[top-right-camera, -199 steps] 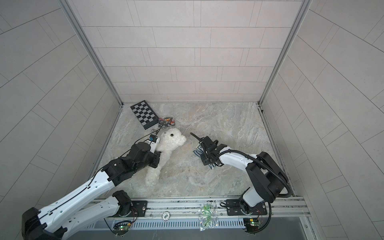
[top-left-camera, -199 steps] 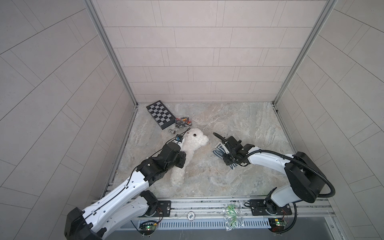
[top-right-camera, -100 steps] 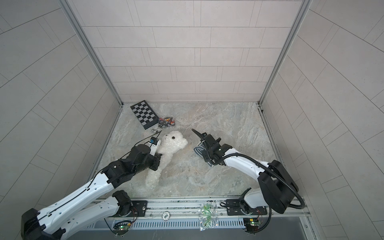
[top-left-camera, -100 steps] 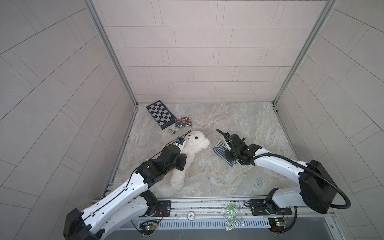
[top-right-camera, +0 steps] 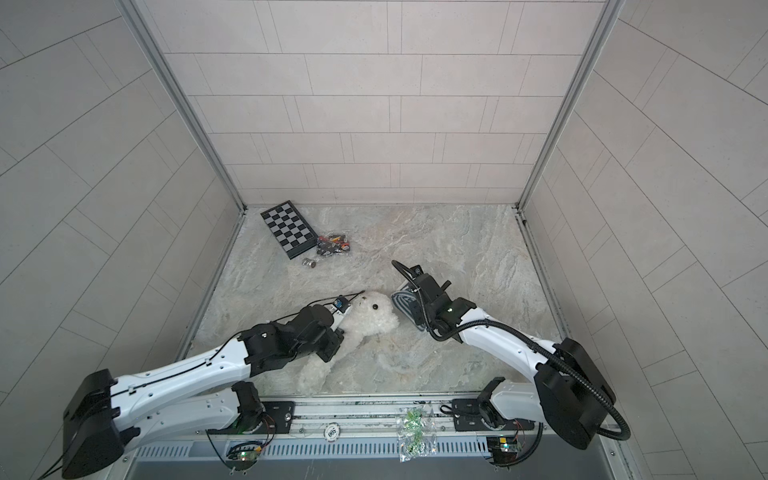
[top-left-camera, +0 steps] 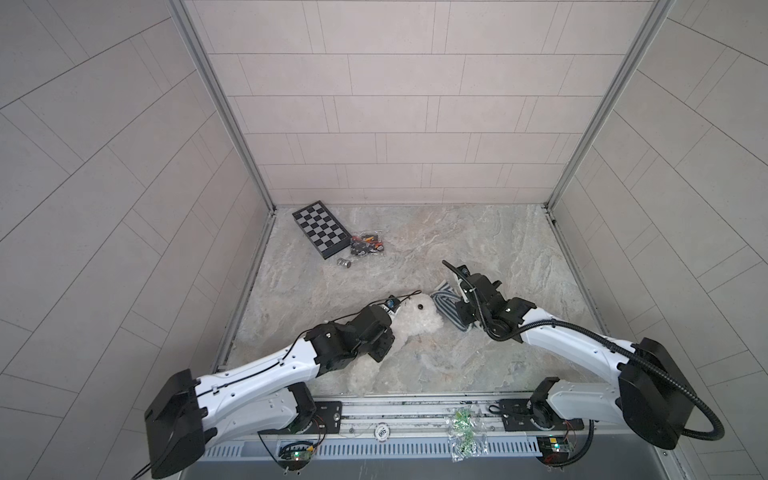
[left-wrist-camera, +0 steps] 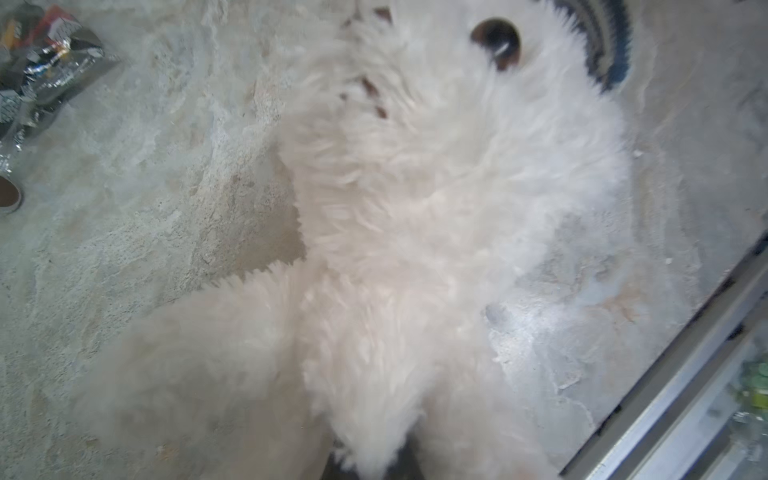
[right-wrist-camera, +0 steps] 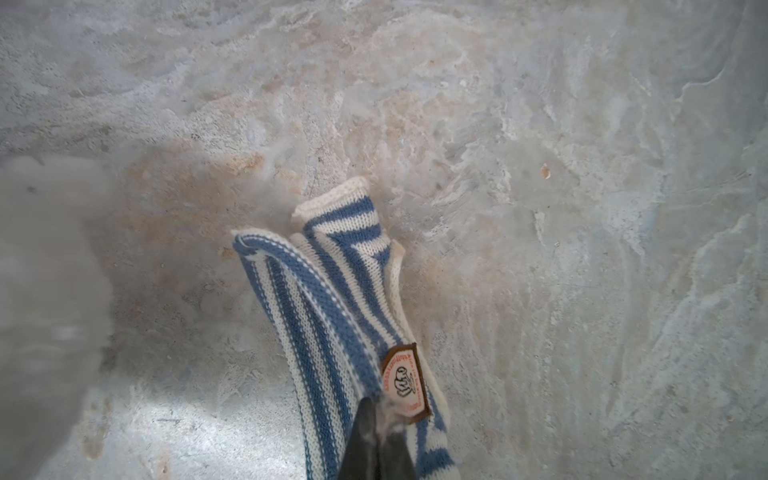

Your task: Dress the teddy bear

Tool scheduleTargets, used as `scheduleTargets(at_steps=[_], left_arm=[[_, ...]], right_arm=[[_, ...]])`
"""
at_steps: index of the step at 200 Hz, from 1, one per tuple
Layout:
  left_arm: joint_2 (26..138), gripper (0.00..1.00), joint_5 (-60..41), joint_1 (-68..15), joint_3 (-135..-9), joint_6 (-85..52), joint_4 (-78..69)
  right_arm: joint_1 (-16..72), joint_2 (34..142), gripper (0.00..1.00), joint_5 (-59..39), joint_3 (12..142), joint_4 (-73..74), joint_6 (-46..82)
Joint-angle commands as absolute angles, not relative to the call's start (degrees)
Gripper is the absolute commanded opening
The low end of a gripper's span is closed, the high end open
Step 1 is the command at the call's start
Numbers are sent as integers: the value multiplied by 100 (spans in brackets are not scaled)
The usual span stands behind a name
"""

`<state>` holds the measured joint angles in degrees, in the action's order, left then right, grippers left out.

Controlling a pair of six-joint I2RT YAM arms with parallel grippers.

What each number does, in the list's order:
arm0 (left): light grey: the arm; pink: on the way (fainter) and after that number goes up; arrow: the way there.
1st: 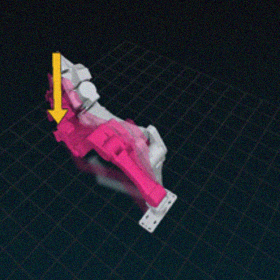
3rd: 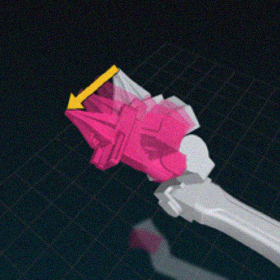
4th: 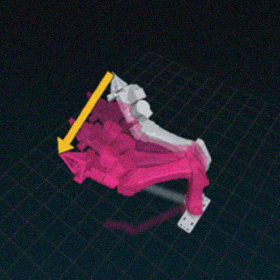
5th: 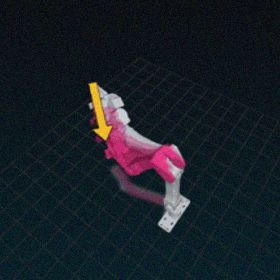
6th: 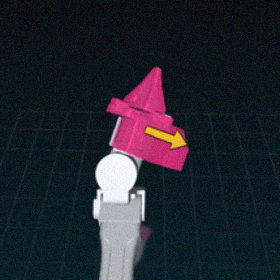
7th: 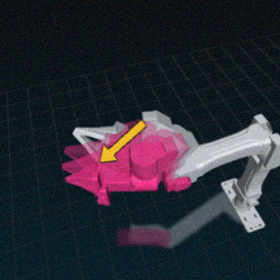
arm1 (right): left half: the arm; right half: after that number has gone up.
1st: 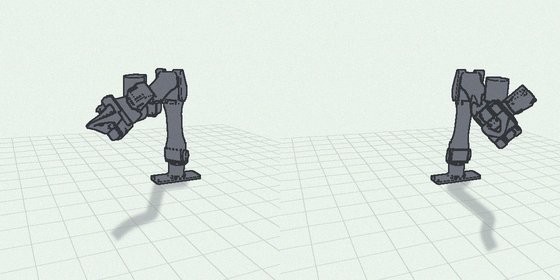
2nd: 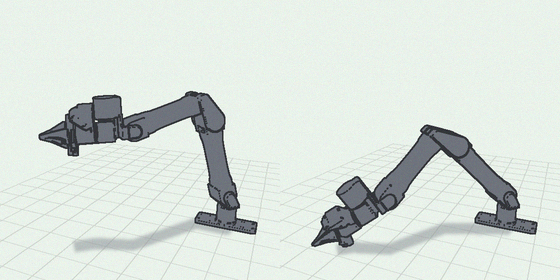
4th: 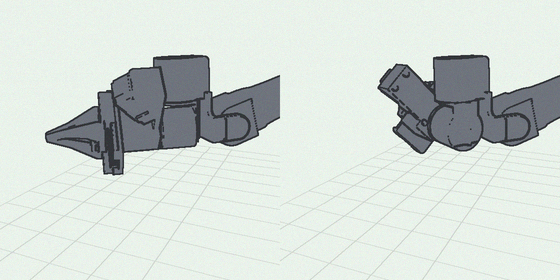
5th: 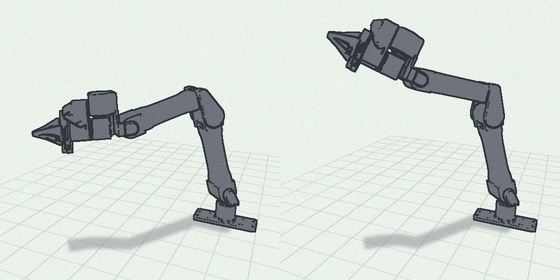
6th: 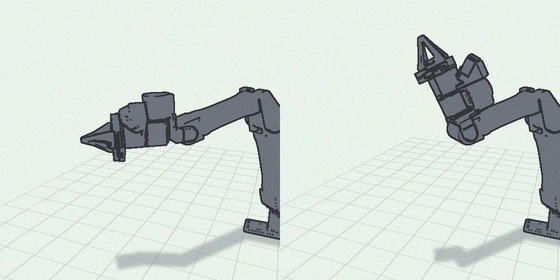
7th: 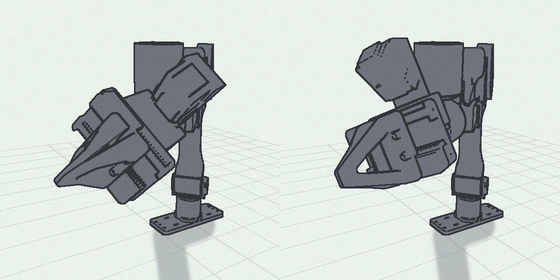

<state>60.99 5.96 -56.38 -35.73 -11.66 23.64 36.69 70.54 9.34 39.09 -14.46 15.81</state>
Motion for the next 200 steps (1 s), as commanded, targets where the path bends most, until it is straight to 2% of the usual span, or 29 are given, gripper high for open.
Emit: scheduleTargets(at_steps=[1, 10, 14, 26, 46, 54, 69, 109, 200], left_arm=[[6323, 0, 768, -5699, -3748, -1054, 2152], [6415, 0, 743, -5696, -3740, -1092, 2143], [6446, 3, 719, -5695, -3738, -1117, 2138], [6502, 18, 563, -5699, -3751, -1209, 2135], [6482, 49, 286, -5687, -3874, -1320, 2268], [6462, 57, 193, -5674, -3967, -1364, 2415], [6381, 63, 3, -5602, -4180, -1419, 2687], [6328, 67, -448, -5007, -4574, -1266, 2830], [7966, 66, -625, -4736, -4678, -1137, 2719]], right_arm=[[3641, 6863, 0, 1187, 3826, -1193, 1438], [3630, 6850, 0, 1169, 3800, -1155, 1407], [3621, 6845, 0, 1156, 3782, -1124, 1396], [3613, 6817, 0, 1086, 3722, -1020, 1345], [3612, 6701, 0, 923, 3582, -747, 1288], [3612, 6672, 0, 869, 3586, -700, 1254], [3612, 6612, 0, 784, 3584, -660, 1193], [3612, 6428, 0, 699, 3369, -541, 1098], [3612, 6117, 0, 529, 3112, -254, 961]])
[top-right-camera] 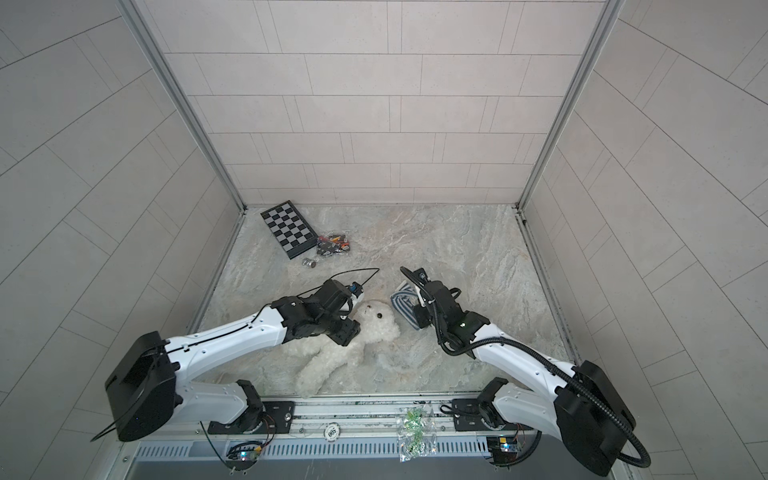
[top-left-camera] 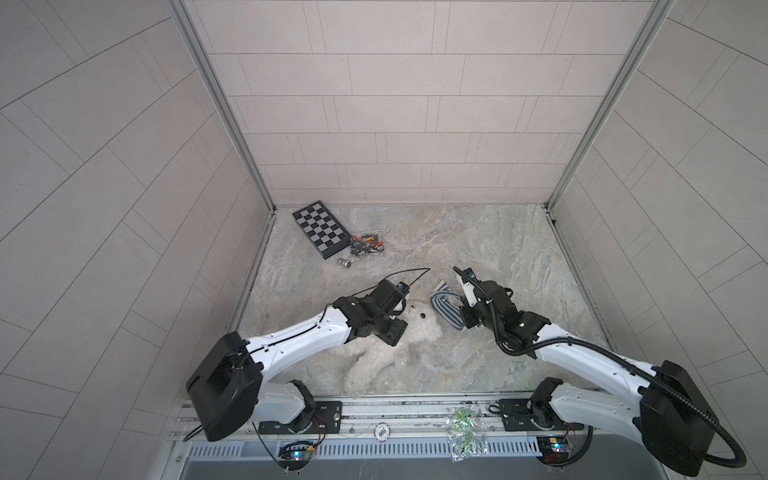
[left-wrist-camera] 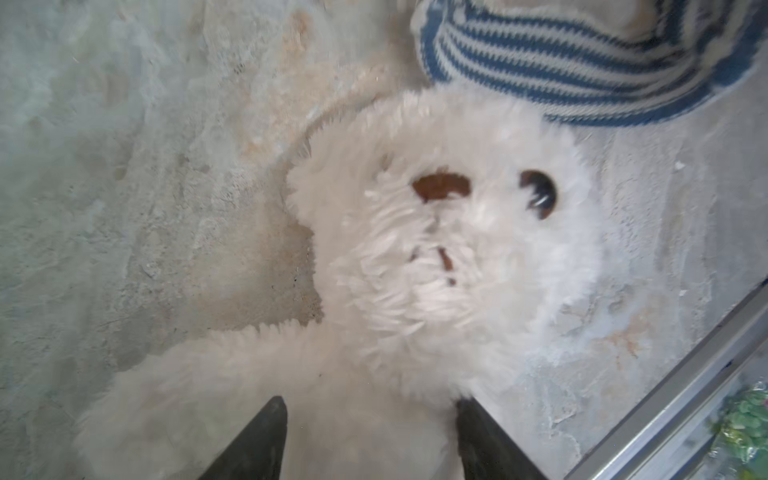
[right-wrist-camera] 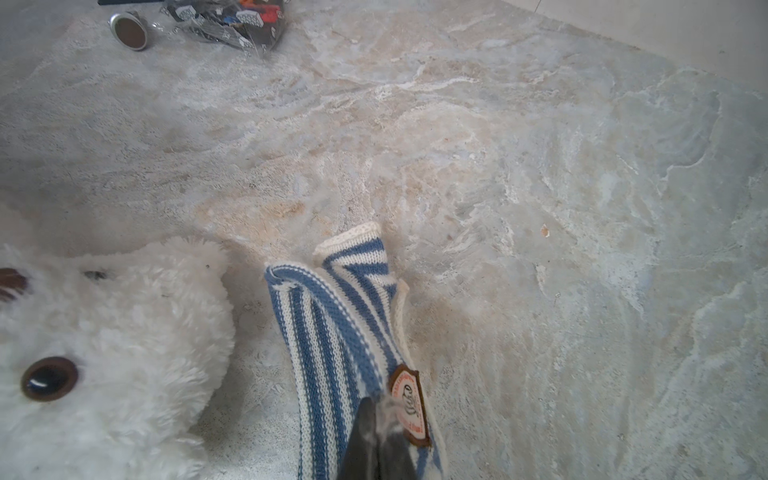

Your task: Dress the teddy bear

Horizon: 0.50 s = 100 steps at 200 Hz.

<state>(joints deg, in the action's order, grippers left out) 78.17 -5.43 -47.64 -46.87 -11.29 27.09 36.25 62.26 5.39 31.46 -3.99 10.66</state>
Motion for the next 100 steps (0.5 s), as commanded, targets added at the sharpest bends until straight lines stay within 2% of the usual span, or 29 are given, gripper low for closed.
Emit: scheduleTargets(at_steps=[1, 33, 56, 65, 77, 94, 100], left_arm=[[7973, 65, -629, -4732, -4673, -1140, 2700], [7941, 53, -914, -4736, -4357, -1299, 2180], [7825, 38, -1075, -4784, -4170, -1336, 1854], [7801, 37, -1073, -4802, -4144, -1314, 1837], [7766, 42, -1092, -4824, -4122, -1292, 1857], [7751, 63, -1104, -4844, -4094, -1266, 1896], [7756, 68, -1083, -4861, -4079, -1266, 1898]], right_arm=[[3612, 6117, 0, 528, 3112, -250, 960], [3615, 6165, 0, 525, 3120, -264, 927], [3612, 6181, 0, 520, 3120, -257, 915], [3612, 6187, 0, 511, 3119, -246, 914], [3612, 6187, 0, 524, 3098, -224, 912], [3612, 6204, 0, 506, 3076, -194, 910], [3612, 6208, 0, 502, 3063, -177, 912]])
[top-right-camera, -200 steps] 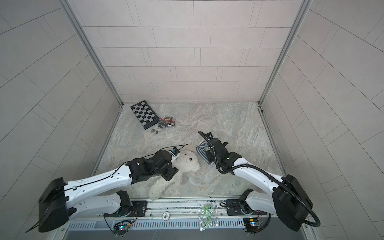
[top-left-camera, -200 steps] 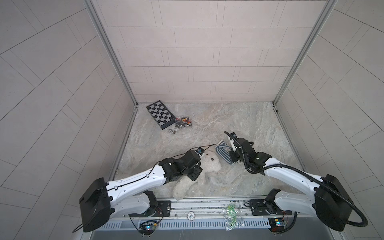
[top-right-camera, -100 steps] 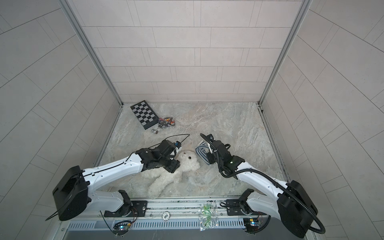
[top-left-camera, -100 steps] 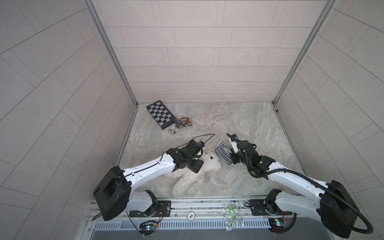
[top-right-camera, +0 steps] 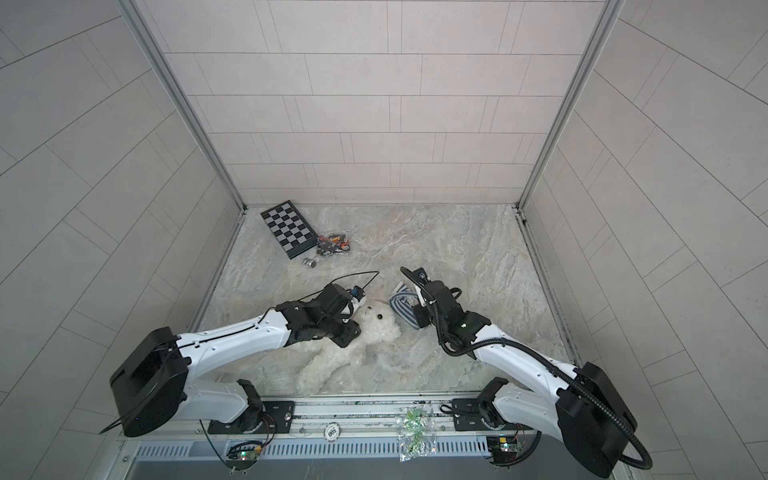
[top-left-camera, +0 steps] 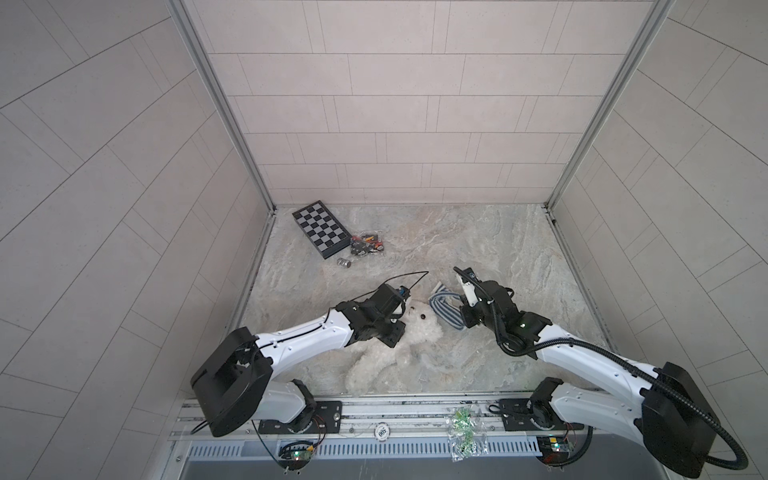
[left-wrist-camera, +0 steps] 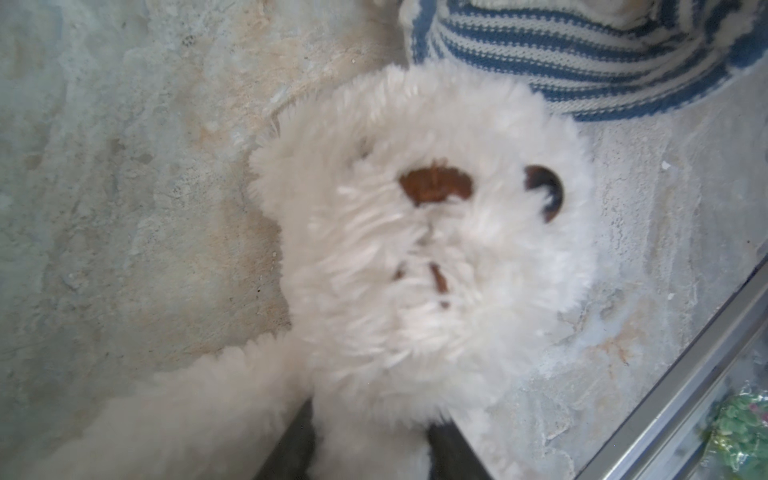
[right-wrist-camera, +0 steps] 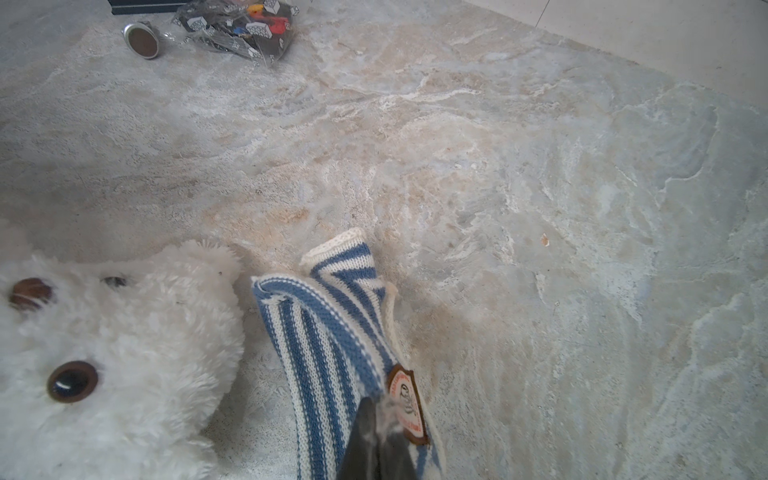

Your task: Dress the teddy bear

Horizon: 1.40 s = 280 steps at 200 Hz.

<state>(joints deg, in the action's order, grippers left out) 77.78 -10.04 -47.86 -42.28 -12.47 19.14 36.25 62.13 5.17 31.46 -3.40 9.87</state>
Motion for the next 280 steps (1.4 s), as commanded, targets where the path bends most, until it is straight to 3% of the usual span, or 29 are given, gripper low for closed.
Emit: scheduleTargets(at_steps=[1, 25, 86, 122, 152, 240, 280], left_arm=[[7758, 68, -1078, -4860, -4074, -1266, 1898], [7874, 56, -1000, -4870, -4056, -1299, 1869], [7313, 0, -296, -5173, -3931, -1042, 1827], [6649, 0, 239, -5792, -3598, -793, 1456], [6243, 0, -43, -5924, -3149, -772, 721], [6707, 0, -558, -6082, -3208, -305, -39], [6959, 0, -317, -6074, -3370, -263, 50]], right_arm=[[3612, 6211, 0, 506, 3061, -172, 913], [3612, 6275, 0, 477, 3041, -115, 917], [3612, 6234, 0, 487, 3024, -78, 852], [3612, 6038, 0, 346, 2869, 134, 775], [3612, 5838, 0, 263, 2794, 191, 686], [3621, 5374, 0, -224, 2479, 477, 605], [3630, 5351, 0, -486, 2426, 600, 567]])
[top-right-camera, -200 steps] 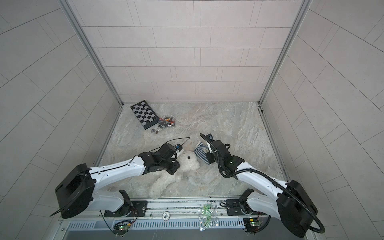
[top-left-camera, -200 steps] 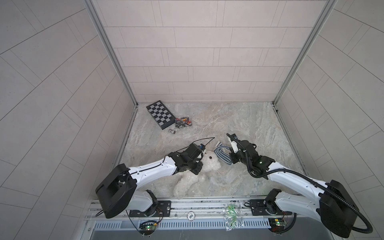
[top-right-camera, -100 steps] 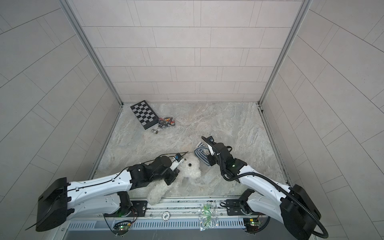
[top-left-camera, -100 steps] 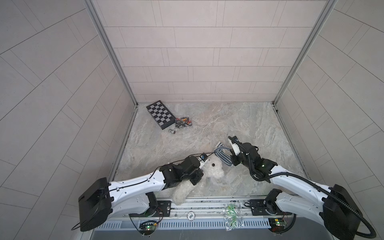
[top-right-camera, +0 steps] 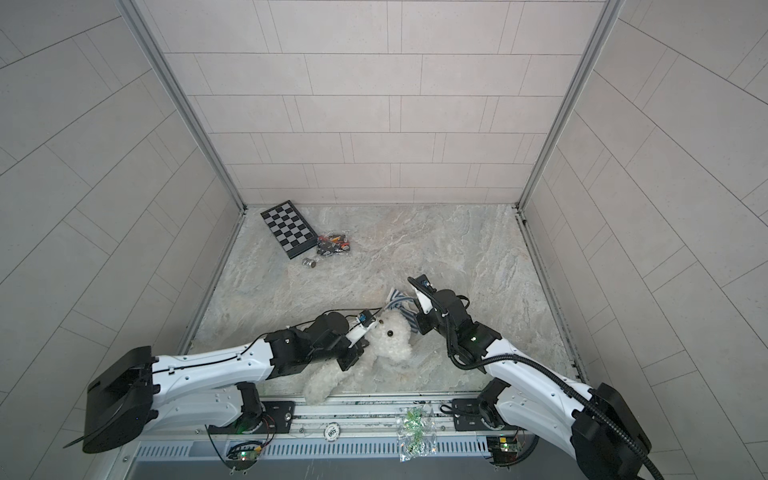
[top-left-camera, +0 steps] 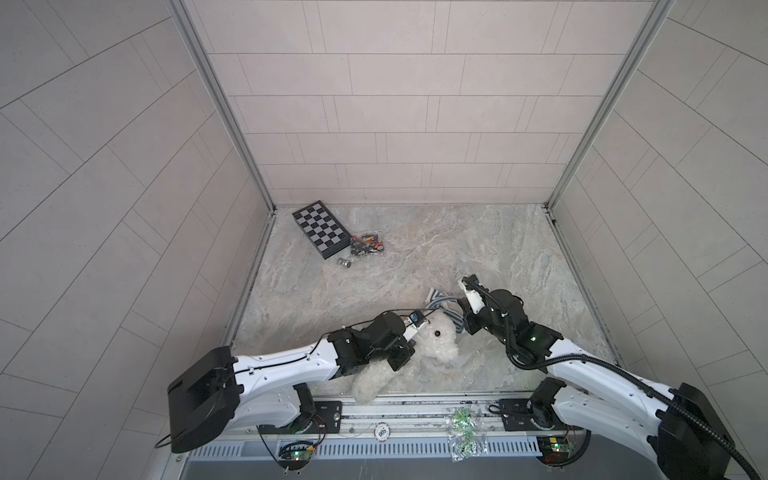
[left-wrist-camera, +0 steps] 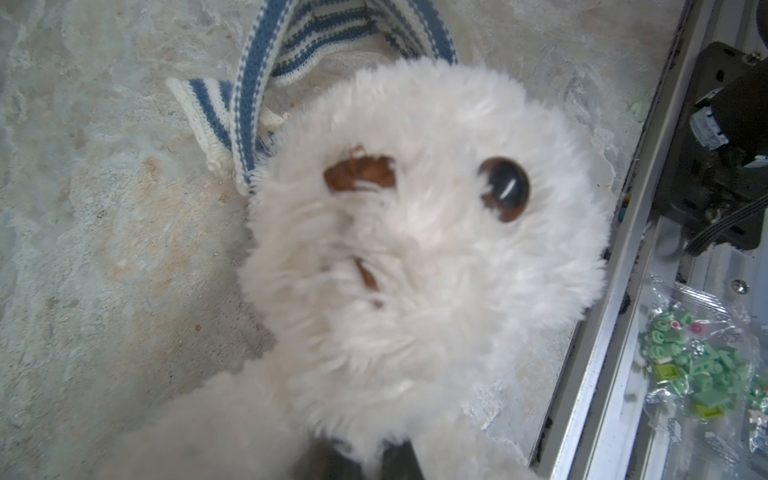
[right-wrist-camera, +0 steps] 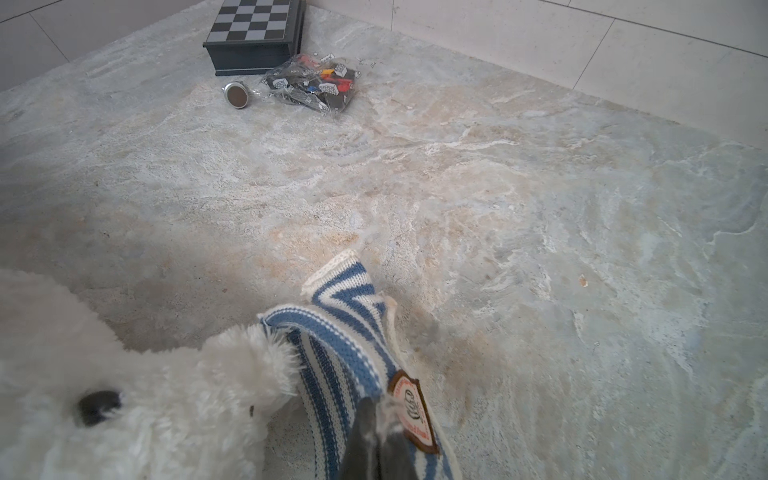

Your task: Dress the teddy bear

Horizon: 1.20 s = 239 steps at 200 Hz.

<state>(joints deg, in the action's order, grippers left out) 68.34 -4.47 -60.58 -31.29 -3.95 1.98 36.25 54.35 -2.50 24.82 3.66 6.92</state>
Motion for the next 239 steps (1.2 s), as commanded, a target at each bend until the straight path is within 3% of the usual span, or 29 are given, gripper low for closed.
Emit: scheduleTargets(at_steps=[1, 195, 239], left_arm=[[6973, 0, -303, -6078, -3386, -263, 65], [8018, 0, -1372, -4775, -3590, -2278, -170], [8074, 0, -1135, -4774, -3593, -2450, -194]], right_arm=[[3630, 5352, 0, -498, 2426, 603, 565], [3769, 5534, 0, -878, 2477, 304, 560], [3866, 5615, 0, -940, 2556, 261, 607]])
